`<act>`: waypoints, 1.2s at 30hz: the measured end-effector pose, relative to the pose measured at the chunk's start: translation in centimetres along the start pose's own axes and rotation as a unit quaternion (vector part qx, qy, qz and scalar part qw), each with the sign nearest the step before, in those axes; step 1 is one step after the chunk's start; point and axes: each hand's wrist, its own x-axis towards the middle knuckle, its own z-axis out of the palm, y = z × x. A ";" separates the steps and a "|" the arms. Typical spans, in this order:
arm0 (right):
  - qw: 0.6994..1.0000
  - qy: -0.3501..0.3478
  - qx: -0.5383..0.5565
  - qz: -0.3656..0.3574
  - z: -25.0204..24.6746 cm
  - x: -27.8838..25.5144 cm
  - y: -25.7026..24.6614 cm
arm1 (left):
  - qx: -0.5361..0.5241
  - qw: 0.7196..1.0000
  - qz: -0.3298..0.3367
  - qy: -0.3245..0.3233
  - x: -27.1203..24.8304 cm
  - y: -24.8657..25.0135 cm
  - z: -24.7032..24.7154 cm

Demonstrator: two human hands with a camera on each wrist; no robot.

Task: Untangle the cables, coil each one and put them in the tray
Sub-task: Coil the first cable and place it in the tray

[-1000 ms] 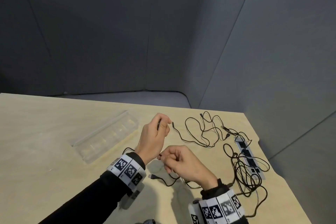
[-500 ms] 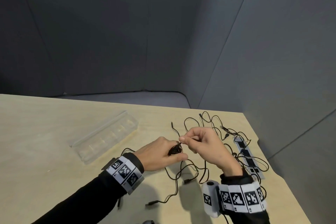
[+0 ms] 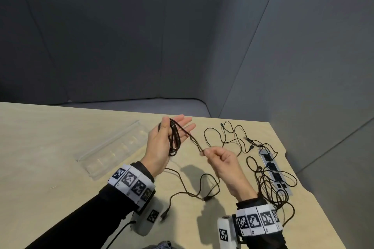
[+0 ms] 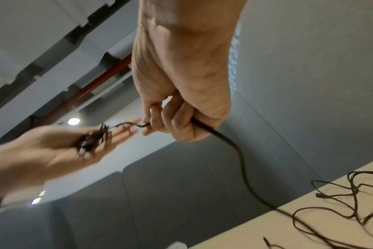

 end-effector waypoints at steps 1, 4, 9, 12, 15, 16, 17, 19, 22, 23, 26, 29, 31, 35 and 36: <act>1.000 -0.022 -0.022 0.002 0.4 -0.2 0.4 | -0.017 1.000 0.003 0.008 0.1 0.3 0.1; 0.991 -0.092 -0.099 0.016 2.0 -1.1 1.0 | -0.005 0.998 0.016 0.060 0.1 1.0 0.5; 0.964 -0.189 -0.188 -0.009 3.1 -3.4 -1.2 | 0.218 0.963 0.144 0.074 1.3 1.0 -1.3; 0.961 -0.198 -0.188 -0.044 2.0 -4.1 -3.9 | 0.467 0.848 0.251 -0.011 1.5 0.4 -3.5; 0.952 -0.154 -0.232 -0.125 0.9 -4.1 -5.6 | 0.527 0.801 0.265 -0.100 1.1 -0.2 -4.5; 0.947 -0.130 -0.249 -0.153 0.7 -4.0 -5.8 | 0.533 0.792 0.270 -0.126 1.0 -0.4 -4.7; 0.944 -0.105 -0.261 -0.174 0.6 -3.7 -5.8 | 0.548 0.774 0.278 -0.152 0.9 -0.6 -4.7; 0.938 -0.055 -0.272 -0.207 0.4 -3.2 -5.7 | 0.601 0.716 0.296 -0.198 0.6 -0.8 -4.7; 0.943 0.007 -0.241 -0.230 0.1 -2.4 -5.4 | 0.635 0.673 0.300 -0.232 0.3 -1.4 -4.4; 0.949 0.029 -0.216 -0.226 0.1 -2.1 -5.4 | 0.620 0.687 0.293 -0.239 0.3 -1.5 -4.4; 0.974 0.088 -0.102 -0.185 -0.4 -1.3 -5.2 | 0.523 0.781 0.253 -0.230 0.4 -1.7 -4.5; 0.977 0.145 -0.059 -0.147 -0.5 -0.4 -4.6 | 0.410 0.872 0.174 -0.205 -0.3 -1.6 -3.5; 0.979 0.154 -0.032 -0.126 -0.3 0.4 -3.9 | 0.349 0.912 0.117 -0.180 -0.7 -1.3 -2.5; 0.987 0.127 0.025 -0.091 0.3 1.5 -2.9 | 0.238 0.960 0.013 -0.145 -0.9 -0.8 -1.0; 0.990 0.112 0.032 -0.080 0.4 1.6 -2.7 | 0.210 0.968 -0.001 -0.136 -0.9 -0.8 -0.7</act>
